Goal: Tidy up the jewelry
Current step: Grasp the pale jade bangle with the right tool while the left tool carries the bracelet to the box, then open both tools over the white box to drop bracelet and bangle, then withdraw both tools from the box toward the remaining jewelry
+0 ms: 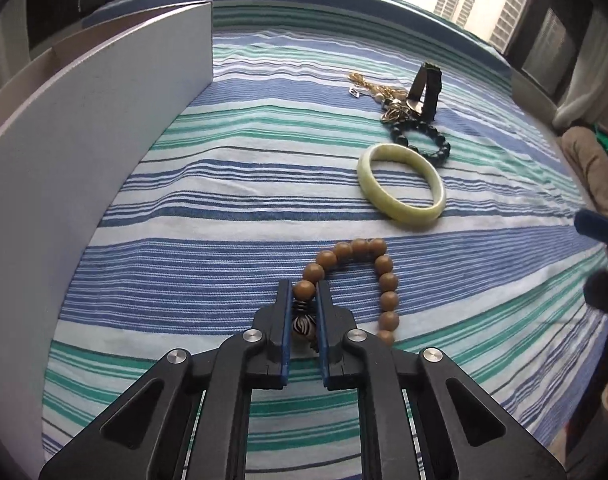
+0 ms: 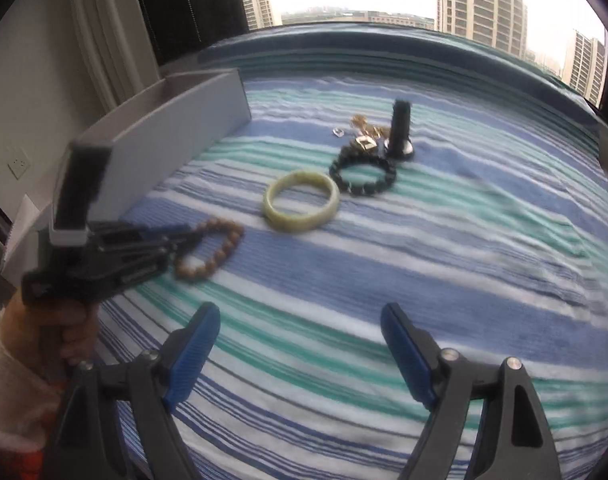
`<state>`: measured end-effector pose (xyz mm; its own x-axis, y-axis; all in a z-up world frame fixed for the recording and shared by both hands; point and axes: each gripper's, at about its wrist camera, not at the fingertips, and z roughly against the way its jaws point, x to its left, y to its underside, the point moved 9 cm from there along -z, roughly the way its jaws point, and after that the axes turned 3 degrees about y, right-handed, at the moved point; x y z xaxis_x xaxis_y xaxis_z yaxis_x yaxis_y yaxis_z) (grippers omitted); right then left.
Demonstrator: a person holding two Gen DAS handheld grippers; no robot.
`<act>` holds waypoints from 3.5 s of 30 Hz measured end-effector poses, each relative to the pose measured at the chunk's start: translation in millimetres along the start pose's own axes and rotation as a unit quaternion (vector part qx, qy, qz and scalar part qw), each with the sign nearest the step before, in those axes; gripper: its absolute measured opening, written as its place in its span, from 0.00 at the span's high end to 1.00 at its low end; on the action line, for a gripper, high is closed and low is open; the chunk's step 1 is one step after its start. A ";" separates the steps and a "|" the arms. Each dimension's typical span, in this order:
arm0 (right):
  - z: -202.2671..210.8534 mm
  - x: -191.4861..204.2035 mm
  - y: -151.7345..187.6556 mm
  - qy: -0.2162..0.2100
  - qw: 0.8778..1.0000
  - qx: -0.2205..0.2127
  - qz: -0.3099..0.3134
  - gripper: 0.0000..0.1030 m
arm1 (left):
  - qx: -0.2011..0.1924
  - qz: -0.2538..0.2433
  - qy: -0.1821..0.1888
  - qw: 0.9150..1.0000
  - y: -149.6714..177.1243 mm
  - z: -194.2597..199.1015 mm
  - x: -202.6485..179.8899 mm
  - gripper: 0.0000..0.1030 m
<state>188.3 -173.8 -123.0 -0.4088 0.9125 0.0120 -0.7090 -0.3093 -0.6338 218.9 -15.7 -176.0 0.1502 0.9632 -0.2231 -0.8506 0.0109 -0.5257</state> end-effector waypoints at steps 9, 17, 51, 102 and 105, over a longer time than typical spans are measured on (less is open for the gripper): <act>-123.1 56.4 -46.6 -0.041 0.989 0.121 0.071 0.65 | -0.075 0.060 0.085 0.992 -6.5 96.3 10.5 0.92; -127.2 54.0 -47.1 -0.035 0.991 0.114 0.054 0.90 | -0.139 0.082 0.116 0.980 -16.0 188.1 30.2 0.92; -131.4 313.7 -194.0 -0.093 0.979 -0.020 0.182 0.59 | -0.119 0.193 -0.139 0.964 53.2 198.2 231.1 0.40; -49.4 -83.2 74.2 0.118 0.990 0.010 -0.075 0.01 | 0.024 -0.016 -0.007 1.000 -97.4 -5.3 -44.9 0.10; -50.0 -82.3 74.1 0.118 0.990 0.012 -0.073 0.00 | 0.030 -0.011 0.011 0.999 -115.1 -15.5 -44.8 0.10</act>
<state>198.1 -258.5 -209.6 -0.1581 0.9842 -0.0802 -0.7648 -0.1734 -0.6205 317.9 -64.3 -118.3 0.1795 0.9562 -0.2311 -0.8761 0.0485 -0.4797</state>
